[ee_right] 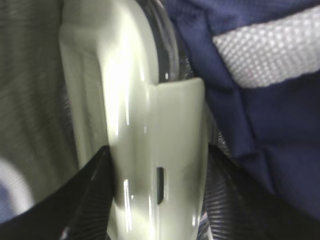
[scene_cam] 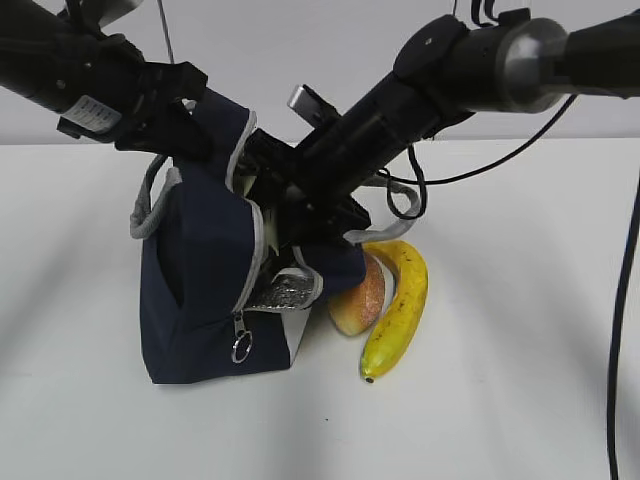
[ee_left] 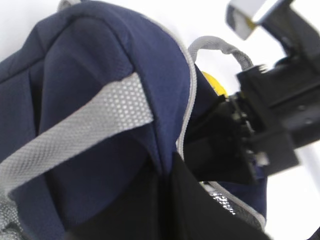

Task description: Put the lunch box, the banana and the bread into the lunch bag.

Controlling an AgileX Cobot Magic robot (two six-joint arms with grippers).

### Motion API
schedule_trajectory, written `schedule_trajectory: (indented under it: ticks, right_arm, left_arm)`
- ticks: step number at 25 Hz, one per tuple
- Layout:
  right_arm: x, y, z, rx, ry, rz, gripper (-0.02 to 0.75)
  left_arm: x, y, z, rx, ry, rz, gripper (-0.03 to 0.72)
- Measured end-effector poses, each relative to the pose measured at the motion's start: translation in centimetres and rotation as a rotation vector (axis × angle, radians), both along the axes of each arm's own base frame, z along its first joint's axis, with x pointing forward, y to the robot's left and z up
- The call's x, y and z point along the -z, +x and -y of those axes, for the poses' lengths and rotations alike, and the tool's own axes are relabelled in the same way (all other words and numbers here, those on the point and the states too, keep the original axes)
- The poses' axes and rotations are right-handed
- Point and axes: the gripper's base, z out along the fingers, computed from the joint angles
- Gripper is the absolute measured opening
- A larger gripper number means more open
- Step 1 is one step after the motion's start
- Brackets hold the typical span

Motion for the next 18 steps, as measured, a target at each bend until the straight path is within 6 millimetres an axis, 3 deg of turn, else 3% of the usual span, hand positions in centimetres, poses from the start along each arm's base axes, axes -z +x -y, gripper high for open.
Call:
schedule_trajectory:
  ticks: [14, 18]
  right_arm:
    - [3.5, 0.4, -1.0, 0.002, -0.016, -0.035, 0.389]
    - [3.6, 0.4, -1.1, -0.009, -0.027, -0.025, 0.438]
  left_arm:
    - [0.0, 0.0, 0.0, 0.003, 0.002, -0.002, -0.003]
    - [0.0, 0.0, 0.0, 0.004, 0.003, -0.001, -0.003]
